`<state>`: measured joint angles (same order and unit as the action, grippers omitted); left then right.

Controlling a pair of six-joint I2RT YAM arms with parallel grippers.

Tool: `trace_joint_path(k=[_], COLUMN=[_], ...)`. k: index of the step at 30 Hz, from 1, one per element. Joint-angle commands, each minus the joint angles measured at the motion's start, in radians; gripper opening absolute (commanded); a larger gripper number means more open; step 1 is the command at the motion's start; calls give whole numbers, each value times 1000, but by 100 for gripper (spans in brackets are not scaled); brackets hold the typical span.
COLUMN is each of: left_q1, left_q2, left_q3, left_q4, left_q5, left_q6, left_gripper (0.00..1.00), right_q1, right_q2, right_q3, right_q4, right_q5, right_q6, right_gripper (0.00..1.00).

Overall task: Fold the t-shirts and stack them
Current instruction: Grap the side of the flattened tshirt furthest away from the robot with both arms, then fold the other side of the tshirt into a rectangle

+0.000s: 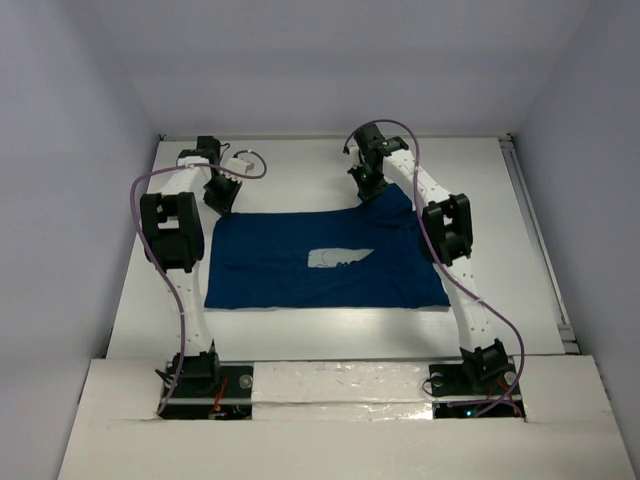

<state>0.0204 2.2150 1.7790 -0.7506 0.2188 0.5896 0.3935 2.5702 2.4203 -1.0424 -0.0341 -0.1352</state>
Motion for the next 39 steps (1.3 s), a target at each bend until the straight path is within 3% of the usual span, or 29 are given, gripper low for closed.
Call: trace_joint_path(k=[1, 9, 25, 39], left_q1=[7, 7, 7, 7], left_q2=[-28, -101, -277, -411], left_q3=[-32, -84, -217, -349], left_q4=[25, 66, 115, 117], left_q5=[10, 59, 140, 160], left_q6=[-4, -7, 4, 29], left_gripper=[0, 0, 0, 0], right_q1=[-4, -4, -4, -4], right_q2=[-38, -111, -300, -488], right_q3=[-18, -116, -335, -538], right_q4=[-1, 93, 266, 292], right_q5=[-7, 75, 161, 206], right_q6=[-12, -26, -40, -38], right_gripper=[6, 0, 0, 0])
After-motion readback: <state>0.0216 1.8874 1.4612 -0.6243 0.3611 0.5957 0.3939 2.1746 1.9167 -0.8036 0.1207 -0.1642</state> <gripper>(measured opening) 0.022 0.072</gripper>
